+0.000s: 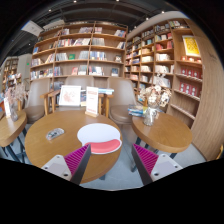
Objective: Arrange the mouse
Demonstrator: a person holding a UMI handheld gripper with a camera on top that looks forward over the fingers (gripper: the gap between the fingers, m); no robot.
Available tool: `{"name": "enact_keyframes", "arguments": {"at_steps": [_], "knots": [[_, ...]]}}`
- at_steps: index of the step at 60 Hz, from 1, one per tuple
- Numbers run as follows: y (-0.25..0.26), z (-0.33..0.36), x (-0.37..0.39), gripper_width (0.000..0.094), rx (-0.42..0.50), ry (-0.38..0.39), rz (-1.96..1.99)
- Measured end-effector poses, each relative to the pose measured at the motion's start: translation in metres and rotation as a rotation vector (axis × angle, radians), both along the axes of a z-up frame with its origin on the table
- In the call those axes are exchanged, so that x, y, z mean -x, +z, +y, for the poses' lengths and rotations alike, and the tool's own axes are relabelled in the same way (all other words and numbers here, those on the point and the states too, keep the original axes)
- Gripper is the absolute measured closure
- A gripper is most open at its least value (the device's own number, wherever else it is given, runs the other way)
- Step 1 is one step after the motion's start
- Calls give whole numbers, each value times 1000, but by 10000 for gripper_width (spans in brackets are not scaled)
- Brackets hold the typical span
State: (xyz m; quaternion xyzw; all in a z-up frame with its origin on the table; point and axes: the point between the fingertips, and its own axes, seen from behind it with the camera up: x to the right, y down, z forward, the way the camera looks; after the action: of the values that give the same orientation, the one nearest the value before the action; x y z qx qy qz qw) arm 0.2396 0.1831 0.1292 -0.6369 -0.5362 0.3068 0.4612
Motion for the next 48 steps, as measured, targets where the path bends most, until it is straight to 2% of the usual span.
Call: {"name": "enact_keyframes", "arguments": {"at_steps": [15,37,48], "knots": [[-24,-52,28,82,20,55,-28],[-49,-229,56,84,61,236,-48],[-70,-282,81,87,100,271,-76]]}}
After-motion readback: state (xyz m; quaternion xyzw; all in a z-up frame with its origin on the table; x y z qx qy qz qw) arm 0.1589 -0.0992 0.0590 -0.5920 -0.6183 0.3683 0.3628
